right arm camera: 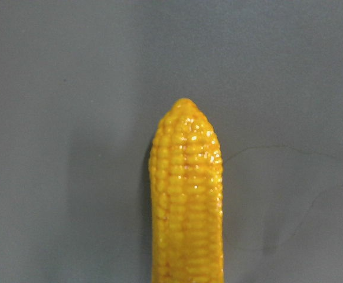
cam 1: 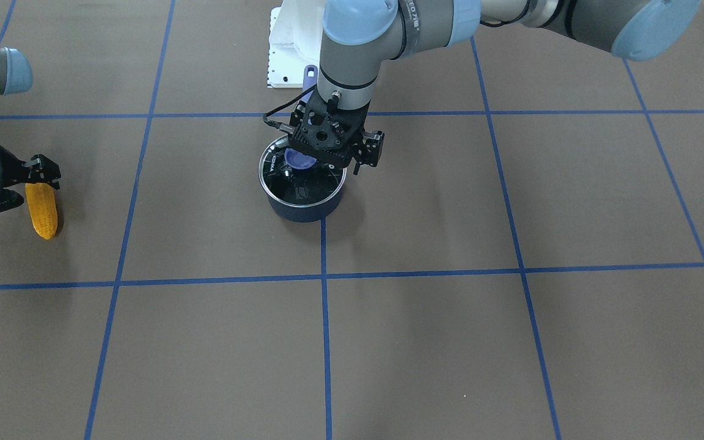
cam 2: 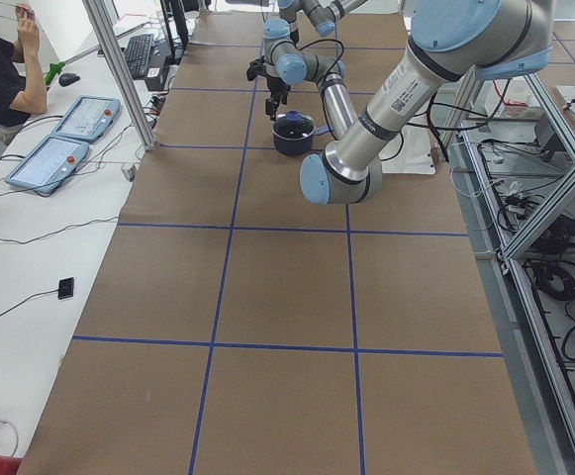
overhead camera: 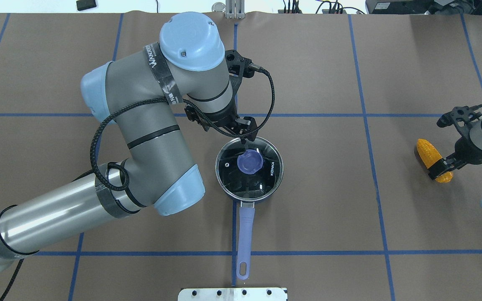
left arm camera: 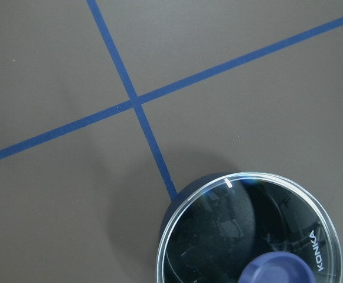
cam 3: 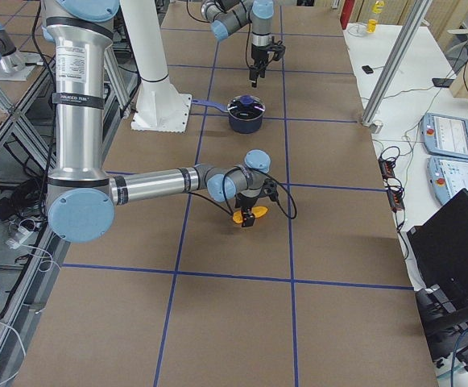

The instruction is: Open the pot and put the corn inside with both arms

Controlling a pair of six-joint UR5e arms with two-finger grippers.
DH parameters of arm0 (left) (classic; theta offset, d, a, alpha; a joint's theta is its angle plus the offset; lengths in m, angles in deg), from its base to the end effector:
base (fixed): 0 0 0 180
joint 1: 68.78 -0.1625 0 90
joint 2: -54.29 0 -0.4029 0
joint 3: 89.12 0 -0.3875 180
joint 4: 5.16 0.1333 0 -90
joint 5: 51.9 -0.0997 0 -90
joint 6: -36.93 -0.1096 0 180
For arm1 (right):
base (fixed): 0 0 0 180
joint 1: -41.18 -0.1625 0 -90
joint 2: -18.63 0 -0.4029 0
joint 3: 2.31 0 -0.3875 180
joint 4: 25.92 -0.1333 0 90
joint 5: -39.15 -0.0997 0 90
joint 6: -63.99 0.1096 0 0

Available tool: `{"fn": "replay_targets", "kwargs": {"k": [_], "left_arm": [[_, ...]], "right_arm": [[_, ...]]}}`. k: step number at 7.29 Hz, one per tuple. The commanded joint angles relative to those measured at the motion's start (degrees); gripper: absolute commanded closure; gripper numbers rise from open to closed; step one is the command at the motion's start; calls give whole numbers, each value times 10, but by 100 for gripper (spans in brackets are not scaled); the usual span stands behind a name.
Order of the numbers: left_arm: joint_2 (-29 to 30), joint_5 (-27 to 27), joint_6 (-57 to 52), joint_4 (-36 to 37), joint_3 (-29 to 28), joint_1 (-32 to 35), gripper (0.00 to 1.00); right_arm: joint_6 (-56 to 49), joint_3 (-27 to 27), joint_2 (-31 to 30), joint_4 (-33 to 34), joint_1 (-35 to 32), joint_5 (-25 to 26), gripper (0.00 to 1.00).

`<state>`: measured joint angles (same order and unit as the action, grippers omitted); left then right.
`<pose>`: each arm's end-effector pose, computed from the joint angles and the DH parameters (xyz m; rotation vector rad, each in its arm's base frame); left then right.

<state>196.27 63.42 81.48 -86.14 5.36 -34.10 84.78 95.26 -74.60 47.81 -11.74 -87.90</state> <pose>0.5034 -0.4534 0.0813 0.2064 0.8948 0.3575 -0.2404 -0.4297 0.5822 -0.0057 -0.7320 -0.3879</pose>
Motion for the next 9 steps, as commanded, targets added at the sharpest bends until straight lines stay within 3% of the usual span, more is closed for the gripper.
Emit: {"fn": "replay_targets", "kwargs": {"k": [1,3,4,7,9], "left_arm": [[-1,0,0,1,0,-1,0],[-2,0,0,1,0,-1,0],[-1,0,0,1,0,-1,0],[8,-2,0,1,1,-6,0],[18,-59,-3,1,-3,-56,0]], "right_arm": [[-2,-1,2,1,11,0,45],[-8,-2,6,5,14,0,67],[-15,-3,7,6,12,1,71],[-16,2,28,6,-16,-2,71],[-15,2,62,9,-31,-5,71]]}}
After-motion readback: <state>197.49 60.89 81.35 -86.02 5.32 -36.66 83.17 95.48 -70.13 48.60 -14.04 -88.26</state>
